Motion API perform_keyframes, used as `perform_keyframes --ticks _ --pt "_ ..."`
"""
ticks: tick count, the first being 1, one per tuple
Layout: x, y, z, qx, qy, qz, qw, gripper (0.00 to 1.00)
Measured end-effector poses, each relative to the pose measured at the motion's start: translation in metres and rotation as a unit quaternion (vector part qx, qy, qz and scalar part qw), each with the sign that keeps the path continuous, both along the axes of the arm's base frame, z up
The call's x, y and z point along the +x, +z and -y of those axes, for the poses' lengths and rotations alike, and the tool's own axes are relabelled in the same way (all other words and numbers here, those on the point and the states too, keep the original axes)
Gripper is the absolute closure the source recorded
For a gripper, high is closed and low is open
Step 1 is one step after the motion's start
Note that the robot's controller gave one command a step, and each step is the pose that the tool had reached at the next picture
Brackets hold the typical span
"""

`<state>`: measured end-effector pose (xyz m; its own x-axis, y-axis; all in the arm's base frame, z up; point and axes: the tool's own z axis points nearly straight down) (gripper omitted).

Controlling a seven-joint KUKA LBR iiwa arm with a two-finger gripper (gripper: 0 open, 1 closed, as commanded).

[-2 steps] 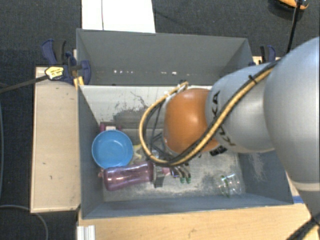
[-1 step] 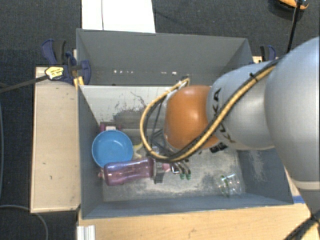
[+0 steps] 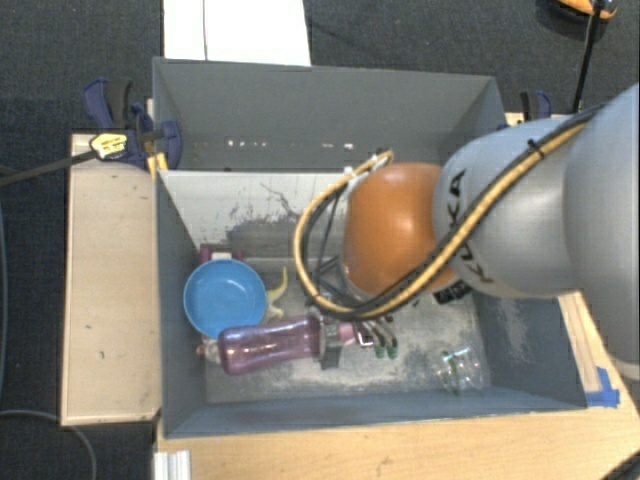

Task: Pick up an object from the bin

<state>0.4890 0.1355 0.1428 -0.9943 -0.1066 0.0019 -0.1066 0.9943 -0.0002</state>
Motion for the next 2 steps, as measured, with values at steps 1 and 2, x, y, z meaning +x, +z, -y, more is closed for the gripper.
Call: perform_keyframes --ticks 1,2 --pt "0.040 -0.014 0.000 0.004 0.013 0.0163 0.9998 1.00" --pt "0.061 -0.053 0.026 0.001 0.036 0.0002 0.9994 1.00"
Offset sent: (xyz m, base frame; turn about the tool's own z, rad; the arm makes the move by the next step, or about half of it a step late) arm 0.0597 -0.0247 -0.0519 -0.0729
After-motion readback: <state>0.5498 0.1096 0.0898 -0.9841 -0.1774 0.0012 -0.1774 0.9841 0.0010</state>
